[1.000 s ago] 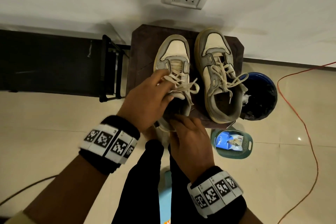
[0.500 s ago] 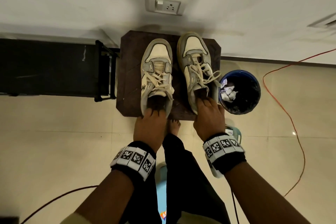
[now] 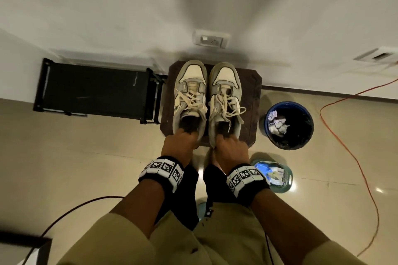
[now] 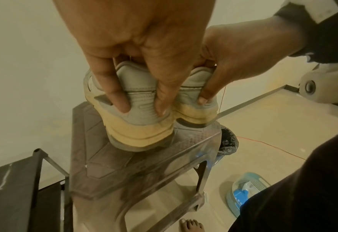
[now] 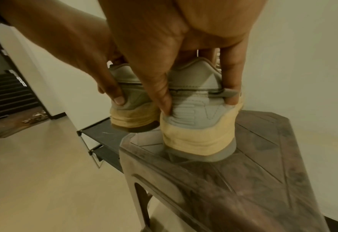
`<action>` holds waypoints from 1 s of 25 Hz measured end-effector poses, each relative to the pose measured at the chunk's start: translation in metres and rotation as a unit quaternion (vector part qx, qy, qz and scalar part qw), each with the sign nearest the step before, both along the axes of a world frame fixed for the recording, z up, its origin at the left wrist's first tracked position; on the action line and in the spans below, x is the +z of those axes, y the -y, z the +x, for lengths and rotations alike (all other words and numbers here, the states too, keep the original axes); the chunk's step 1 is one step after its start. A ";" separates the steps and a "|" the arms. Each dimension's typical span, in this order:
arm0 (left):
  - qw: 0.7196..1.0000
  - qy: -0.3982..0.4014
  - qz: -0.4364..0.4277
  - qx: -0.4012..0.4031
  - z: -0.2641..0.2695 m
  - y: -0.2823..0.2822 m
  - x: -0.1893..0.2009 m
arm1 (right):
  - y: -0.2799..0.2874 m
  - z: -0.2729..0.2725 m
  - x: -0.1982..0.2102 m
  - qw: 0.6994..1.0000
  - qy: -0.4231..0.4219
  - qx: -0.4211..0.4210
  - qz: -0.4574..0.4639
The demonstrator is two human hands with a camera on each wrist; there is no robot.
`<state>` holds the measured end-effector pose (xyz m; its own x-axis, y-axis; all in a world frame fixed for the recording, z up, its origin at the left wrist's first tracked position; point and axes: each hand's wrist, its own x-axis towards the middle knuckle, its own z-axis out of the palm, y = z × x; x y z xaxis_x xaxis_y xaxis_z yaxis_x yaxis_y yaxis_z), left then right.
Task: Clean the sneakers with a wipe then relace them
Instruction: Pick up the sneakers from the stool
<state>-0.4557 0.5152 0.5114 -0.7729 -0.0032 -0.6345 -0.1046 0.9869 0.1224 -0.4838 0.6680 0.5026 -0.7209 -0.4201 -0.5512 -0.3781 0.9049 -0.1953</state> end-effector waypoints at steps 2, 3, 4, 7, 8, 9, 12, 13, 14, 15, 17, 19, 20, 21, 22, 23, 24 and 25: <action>1.000 -0.014 -0.013 0.008 0.007 0.005 0.022 | 0.011 0.006 0.017 0.999 -0.011 0.008 -0.032; 1.000 -0.019 -0.021 0.007 0.010 0.007 0.028 | 0.015 0.008 0.022 0.999 -0.015 0.007 -0.043; 0.999 -0.024 -0.028 0.012 0.013 0.010 0.036 | 0.020 0.009 0.029 0.999 -0.020 0.008 -0.047; 0.997 -0.065 -0.016 0.030 0.023 0.025 0.053 | 0.032 0.011 0.041 0.998 -0.036 0.021 -0.051; 0.996 -0.085 -0.010 0.035 0.026 0.034 0.059 | 0.040 0.012 0.044 0.997 -0.041 0.026 -0.055; 0.994 -0.104 -0.005 0.041 0.030 0.044 0.064 | 0.049 0.013 0.048 0.997 -0.045 0.032 -0.056; 0.990 -0.132 0.001 0.050 0.038 0.076 0.077 | 0.081 0.015 0.057 0.995 -0.055 0.048 -0.064; 0.989 -0.136 0.003 0.051 0.042 0.089 0.080 | 0.094 0.018 0.061 0.995 -0.058 0.051 -0.064; 0.989 -0.136 0.005 0.054 0.050 0.103 0.083 | 0.108 0.025 0.065 0.995 -0.060 0.055 -0.059; 0.989 -0.137 0.003 0.059 0.060 0.119 0.085 | 0.124 0.035 0.070 0.995 -0.062 0.059 -0.051; 0.989 -0.138 -0.007 0.059 0.081 0.157 0.085 | 0.162 0.059 0.081 0.995 -0.064 0.068 -0.040; 0.988 -0.145 -0.006 0.055 0.097 0.198 0.085 | 0.203 0.079 0.087 0.995 -0.075 0.060 -0.037; 0.988 -0.147 -0.008 0.052 0.101 0.212 0.087 | 0.218 0.084 0.087 0.994 -0.084 0.052 -0.037; 0.988 -0.146 -0.005 0.051 0.109 0.232 0.089 | 0.238 0.091 0.089 0.994 -0.096 0.050 -0.036; 0.989 -0.140 -0.005 0.050 0.119 0.250 0.090 | 0.257 0.100 0.090 0.993 -0.100 0.054 -0.034; 0.990 -0.129 -0.009 0.052 0.129 0.269 0.091 | 0.275 0.108 0.091 0.993 -0.098 0.059 -0.033; 0.991 -0.122 -0.012 0.054 0.137 0.287 0.091 | 0.292 0.116 0.092 0.993 -0.094 0.067 -0.032; 0.991 -0.119 -0.015 0.058 0.143 0.305 0.091 | 0.308 0.121 0.093 0.992 -0.093 0.074 -0.031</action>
<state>-0.3122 0.2102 0.6025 -0.8943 -0.1169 -0.4318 -0.1894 0.9734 0.1287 -0.3627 0.3597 0.5955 -0.7355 -0.5586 -0.3834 -0.5412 0.8249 -0.1635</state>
